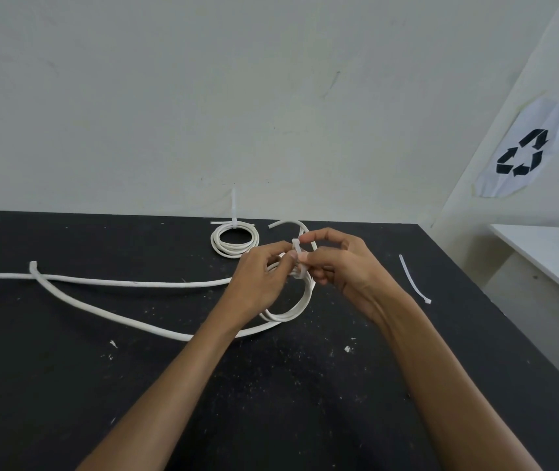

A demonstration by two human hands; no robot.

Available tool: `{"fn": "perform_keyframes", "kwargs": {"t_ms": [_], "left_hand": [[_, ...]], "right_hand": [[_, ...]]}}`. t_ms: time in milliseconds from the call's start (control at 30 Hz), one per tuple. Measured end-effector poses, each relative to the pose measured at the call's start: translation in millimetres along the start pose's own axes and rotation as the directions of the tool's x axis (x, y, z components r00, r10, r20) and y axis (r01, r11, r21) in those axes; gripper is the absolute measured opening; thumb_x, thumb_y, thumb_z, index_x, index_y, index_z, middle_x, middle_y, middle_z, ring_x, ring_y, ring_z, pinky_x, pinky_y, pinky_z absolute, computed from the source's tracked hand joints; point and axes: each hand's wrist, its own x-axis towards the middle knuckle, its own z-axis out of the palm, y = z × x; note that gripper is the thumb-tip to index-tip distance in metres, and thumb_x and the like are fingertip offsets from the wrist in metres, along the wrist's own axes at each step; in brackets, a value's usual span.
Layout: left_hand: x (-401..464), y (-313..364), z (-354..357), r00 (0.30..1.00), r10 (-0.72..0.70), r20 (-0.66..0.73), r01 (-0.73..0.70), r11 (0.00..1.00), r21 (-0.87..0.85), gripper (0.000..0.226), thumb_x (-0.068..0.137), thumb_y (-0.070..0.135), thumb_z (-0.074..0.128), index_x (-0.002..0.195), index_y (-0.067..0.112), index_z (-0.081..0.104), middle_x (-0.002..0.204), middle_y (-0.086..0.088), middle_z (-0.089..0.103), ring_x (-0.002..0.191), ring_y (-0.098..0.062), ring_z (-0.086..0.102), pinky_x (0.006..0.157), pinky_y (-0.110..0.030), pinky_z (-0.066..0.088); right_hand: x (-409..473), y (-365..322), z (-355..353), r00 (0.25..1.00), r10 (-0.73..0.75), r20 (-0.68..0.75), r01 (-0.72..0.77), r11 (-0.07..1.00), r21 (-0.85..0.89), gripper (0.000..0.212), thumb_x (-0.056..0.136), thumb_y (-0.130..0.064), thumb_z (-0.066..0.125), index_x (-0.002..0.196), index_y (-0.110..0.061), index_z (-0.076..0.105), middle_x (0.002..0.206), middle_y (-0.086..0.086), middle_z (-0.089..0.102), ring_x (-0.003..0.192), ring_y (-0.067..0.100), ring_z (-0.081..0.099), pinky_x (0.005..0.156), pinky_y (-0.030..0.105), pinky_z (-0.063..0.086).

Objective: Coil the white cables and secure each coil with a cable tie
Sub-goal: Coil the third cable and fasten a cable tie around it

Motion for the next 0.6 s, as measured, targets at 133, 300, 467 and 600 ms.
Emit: {"fn": "perform_keyframes", "kwargs": {"t_ms": [133, 300, 467, 600], "left_hand": [[-0.2, 0.6, 0.2, 1.000, -0.006, 0.006, 0.006, 1.000, -0.005, 0.027, 0.109, 0.023, 0.053, 0.099, 0.029, 0.078, 0.076, 0.013, 0.072, 0.076, -0.005, 0.070, 0.076, -0.034, 0.059], [-0.7, -1.0, 0.9, 1.000, 0.014, 0.012, -0.014, 1.000, 0.014, 0.025, 0.111, 0.027, 0.055, 0.100, 0.028, 0.077, 0.082, 0.010, 0.074, 0.082, -0.006, 0.072, 0.081, -0.043, 0.061], [-2.0, -0.8, -0.9, 0.995, 0.090, 0.037, -0.094, 0.990, 0.105, 0.024, 0.111, 0.026, 0.054, 0.105, 0.025, 0.077, 0.087, 0.009, 0.076, 0.086, -0.010, 0.072, 0.079, -0.032, 0.056], [-3.2, -0.9, -3.4, 0.993, 0.105, 0.061, -0.113, 0.984, 0.137, 0.026, 0.111, 0.021, 0.054, 0.104, 0.035, 0.075, 0.085, 0.016, 0.074, 0.081, -0.002, 0.068, 0.073, -0.017, 0.047]], "right_hand": [[-1.2, -0.9, 0.4, 1.000, 0.023, -0.001, -0.023, 1.000, 0.008, 0.029, 0.088, 0.002, 0.080, 0.116, -0.001, 0.074, 0.078, 0.017, 0.062, 0.059, 0.018, 0.048, 0.056, 0.027, 0.042], [0.0, -0.4, -0.5, 1.000, 0.021, -0.013, -0.021, 1.000, 0.016, 0.027, 0.089, 0.003, 0.079, 0.116, -0.001, 0.076, 0.076, 0.014, 0.066, 0.059, 0.016, 0.050, 0.056, 0.025, 0.044], [0.1, 1.5, -3.1, 1.000, 0.002, -0.008, -0.002, 1.000, 0.028, 0.022, 0.092, 0.004, 0.075, 0.113, -0.002, 0.080, 0.085, 0.018, 0.072, 0.062, 0.015, 0.055, 0.058, 0.023, 0.047], [-0.6, 2.3, -5.9, 1.000, -0.014, 0.006, 0.014, 1.000, 0.006, 0.017, 0.093, 0.003, 0.076, 0.109, 0.001, 0.079, 0.083, 0.015, 0.073, 0.064, 0.014, 0.058, 0.061, 0.023, 0.048]]}}
